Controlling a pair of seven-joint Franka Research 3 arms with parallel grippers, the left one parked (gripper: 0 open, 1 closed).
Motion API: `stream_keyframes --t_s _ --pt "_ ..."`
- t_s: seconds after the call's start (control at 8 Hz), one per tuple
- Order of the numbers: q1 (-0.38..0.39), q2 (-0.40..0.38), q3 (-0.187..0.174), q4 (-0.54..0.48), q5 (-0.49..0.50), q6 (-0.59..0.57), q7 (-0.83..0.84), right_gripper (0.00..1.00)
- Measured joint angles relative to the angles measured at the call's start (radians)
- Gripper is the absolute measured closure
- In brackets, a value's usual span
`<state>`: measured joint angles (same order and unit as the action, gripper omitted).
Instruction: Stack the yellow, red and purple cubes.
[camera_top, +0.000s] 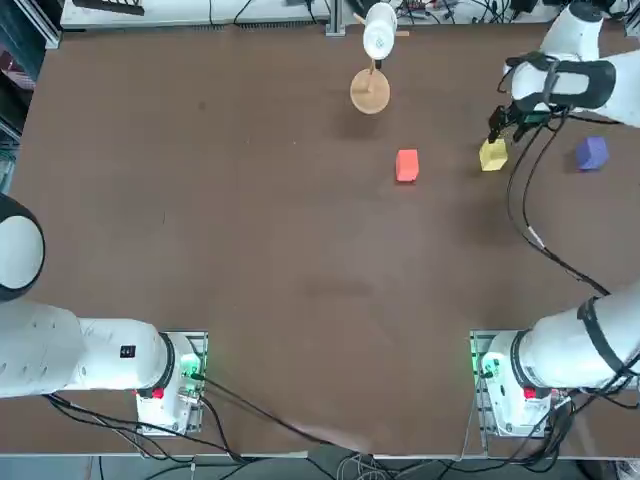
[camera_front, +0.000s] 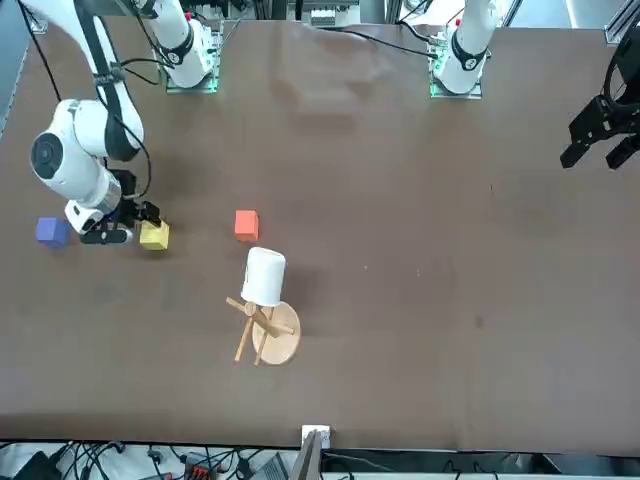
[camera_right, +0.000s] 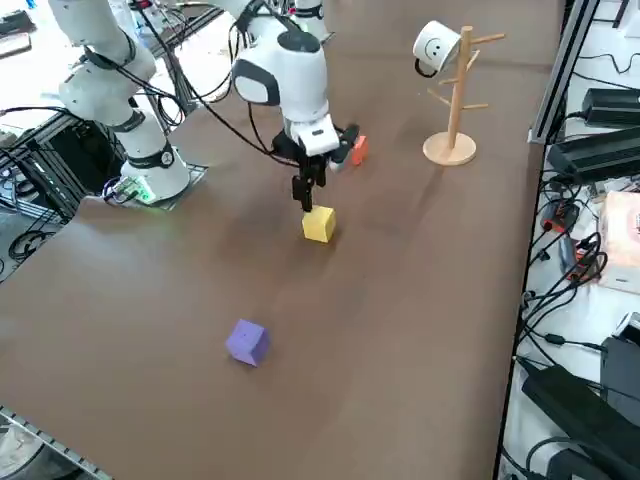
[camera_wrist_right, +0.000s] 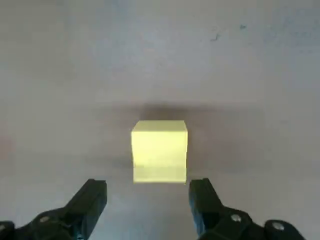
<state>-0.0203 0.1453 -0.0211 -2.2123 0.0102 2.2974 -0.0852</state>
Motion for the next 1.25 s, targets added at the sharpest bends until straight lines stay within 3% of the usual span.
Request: stream_keyframes --t_s 0.25,0.62,1.25 --pt "0.044 -0.04 0.012 0.057 0.005 -0.078 0.035 0.0" --pt "0.19 -0.036 0.023 0.073 0.007 -0.08 0.24 0.0" --pt "0.44 0.057 0.026 0.074 0.024 0.044 0.539 0.0"
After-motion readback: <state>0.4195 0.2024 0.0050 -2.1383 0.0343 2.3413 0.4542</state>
